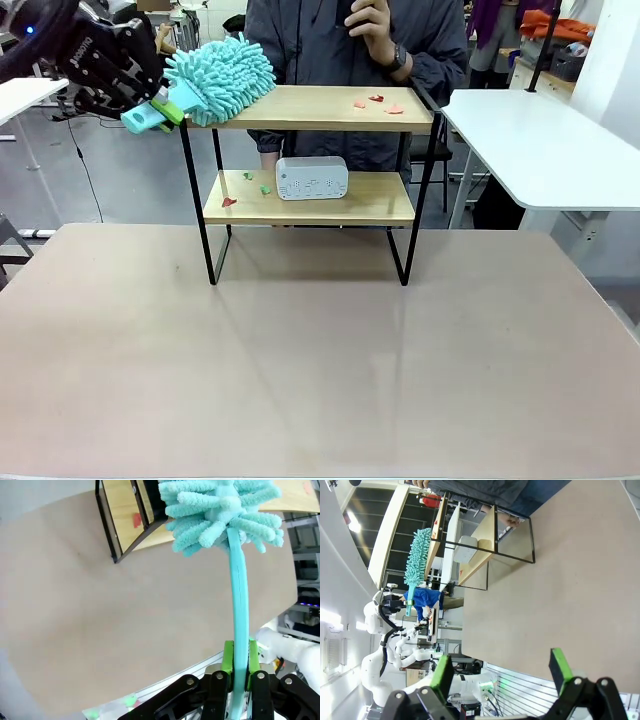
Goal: Clean the shelf.
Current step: Clean the specific tier of the Shelf with the Duster once objects are removed.
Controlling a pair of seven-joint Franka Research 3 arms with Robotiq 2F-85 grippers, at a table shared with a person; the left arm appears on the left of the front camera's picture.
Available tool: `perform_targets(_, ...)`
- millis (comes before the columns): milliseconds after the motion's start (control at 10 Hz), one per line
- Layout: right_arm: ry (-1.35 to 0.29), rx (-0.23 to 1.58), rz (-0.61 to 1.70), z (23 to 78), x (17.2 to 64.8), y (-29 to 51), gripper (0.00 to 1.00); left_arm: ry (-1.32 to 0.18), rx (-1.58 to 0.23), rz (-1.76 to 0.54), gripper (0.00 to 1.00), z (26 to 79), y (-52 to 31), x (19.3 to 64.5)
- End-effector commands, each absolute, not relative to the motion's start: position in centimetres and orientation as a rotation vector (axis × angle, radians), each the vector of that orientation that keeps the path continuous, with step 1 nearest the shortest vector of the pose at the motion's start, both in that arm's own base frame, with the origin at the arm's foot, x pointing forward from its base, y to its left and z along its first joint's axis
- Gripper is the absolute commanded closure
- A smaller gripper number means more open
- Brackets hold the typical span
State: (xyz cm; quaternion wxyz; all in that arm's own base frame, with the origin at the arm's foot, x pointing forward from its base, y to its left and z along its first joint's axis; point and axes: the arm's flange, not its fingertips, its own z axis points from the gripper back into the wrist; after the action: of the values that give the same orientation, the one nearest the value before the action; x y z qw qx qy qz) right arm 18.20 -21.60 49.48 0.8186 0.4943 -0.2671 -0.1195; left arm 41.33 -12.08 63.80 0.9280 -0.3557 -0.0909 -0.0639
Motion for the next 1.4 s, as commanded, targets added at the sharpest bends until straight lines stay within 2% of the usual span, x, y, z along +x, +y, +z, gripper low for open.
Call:
perform_targets(0, -0.599, 1.066, -0.232, 49.6, 18.4, -21.5, 0.0, -0.172, -0.697, -0.156, 0.87, 63.4, -13.4, 41.2)
perform_targets(600, -0.599, 1.066, -0.232, 49.6, 18.4, -21.5, 0.0, -0.041, -0.745, -0.401, 0.87, 65.1, -18.6, 43.3)
perform_targets(900, -0.599, 1.066, -0.232, 49.6, 18.4, -21.5, 0.0, 0.045, -0.701, -0.478, 0.87, 64.9, -21.1, 44.6)
perform_targets(1300, -0.599, 1.066, -0.232, 49.6, 18.4, -21.5, 0.0, 0.093, -0.72, -0.63, 0.87, 65.5, -22.3, 45.2)
